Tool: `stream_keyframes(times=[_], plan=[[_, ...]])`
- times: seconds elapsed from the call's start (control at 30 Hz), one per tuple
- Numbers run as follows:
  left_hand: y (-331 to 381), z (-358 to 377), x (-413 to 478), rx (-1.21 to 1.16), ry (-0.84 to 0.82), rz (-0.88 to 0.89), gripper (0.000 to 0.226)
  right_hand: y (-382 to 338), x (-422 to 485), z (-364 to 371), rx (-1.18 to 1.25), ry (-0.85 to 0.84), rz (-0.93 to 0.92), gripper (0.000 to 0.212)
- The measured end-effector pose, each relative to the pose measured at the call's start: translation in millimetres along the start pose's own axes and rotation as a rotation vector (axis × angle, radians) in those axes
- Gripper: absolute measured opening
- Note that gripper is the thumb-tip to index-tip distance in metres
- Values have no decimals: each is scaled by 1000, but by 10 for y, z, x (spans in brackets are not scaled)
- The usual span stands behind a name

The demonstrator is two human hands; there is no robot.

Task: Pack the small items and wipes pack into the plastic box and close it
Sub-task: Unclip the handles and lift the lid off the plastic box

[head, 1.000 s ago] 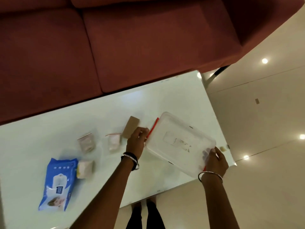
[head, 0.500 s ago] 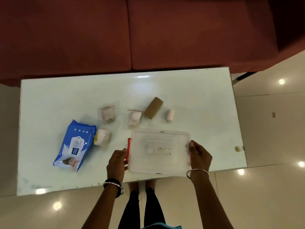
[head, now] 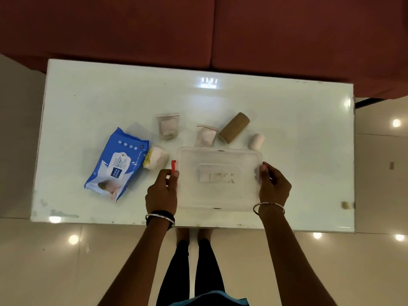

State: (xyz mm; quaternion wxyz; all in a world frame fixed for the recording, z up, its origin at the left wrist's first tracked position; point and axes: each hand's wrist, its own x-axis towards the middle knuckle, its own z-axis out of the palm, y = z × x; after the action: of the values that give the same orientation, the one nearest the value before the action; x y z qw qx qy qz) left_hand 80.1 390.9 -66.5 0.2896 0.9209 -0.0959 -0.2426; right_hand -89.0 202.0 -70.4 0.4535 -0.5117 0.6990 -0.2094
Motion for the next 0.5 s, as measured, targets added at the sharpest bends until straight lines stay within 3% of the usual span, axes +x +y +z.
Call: stream_keyframes(times=[0.17,0.27,0.5], plan=[[-20,79,-3,72,127,31,37,87,-68,81,-105,57,-71,31],[-64,138,44,48,162,-48,35,117,-90,150,-223,128,-188,32],[-237,177,220,-162,-53,-162,34,151,-117,202,-318,216,-294,35]])
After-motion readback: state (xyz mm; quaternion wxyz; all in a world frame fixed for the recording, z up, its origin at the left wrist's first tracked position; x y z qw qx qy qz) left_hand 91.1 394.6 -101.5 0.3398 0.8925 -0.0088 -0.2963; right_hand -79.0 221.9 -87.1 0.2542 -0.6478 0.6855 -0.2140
